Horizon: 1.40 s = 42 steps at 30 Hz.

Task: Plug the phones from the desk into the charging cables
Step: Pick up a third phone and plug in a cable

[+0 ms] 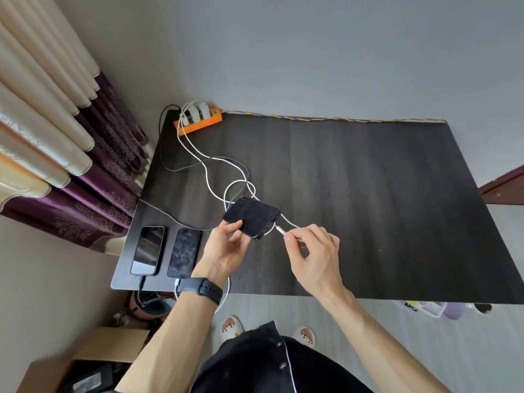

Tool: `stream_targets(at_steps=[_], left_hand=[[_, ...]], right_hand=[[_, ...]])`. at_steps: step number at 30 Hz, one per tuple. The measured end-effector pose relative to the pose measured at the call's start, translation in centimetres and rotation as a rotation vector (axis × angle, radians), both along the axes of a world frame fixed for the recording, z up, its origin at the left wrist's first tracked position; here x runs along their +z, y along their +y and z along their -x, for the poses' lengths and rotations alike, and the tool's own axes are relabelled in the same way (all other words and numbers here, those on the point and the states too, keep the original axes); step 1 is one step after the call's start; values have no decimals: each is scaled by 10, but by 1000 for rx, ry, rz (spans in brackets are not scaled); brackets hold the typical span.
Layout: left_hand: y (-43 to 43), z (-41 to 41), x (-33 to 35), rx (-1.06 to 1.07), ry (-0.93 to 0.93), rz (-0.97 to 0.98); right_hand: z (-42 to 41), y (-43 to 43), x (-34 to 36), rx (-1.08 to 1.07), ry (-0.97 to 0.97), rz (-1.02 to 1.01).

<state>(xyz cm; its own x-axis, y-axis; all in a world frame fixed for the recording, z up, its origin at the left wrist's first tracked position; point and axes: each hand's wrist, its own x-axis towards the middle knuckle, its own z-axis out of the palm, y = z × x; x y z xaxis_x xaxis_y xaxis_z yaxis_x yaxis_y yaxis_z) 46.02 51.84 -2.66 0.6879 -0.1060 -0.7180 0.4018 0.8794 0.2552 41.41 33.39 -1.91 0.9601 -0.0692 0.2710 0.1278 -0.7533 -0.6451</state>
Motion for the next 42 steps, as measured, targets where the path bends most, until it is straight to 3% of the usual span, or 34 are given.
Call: stream_targets(at_steps=[15,26,38,42], left_hand=[[-21,12,-6,-14,-46,-34],[-29,9,-11,66,-75,-80],[-40,14,-9,85,-48,-189],[-42,18,-13,95,-8,-211]], right_hand=[[6,-9,-8,-13,125,-45],[4,-12,-13,-150,87,82],[2,-16,-19,-82,36,39],[2,-18,-23,-33,102,58]])
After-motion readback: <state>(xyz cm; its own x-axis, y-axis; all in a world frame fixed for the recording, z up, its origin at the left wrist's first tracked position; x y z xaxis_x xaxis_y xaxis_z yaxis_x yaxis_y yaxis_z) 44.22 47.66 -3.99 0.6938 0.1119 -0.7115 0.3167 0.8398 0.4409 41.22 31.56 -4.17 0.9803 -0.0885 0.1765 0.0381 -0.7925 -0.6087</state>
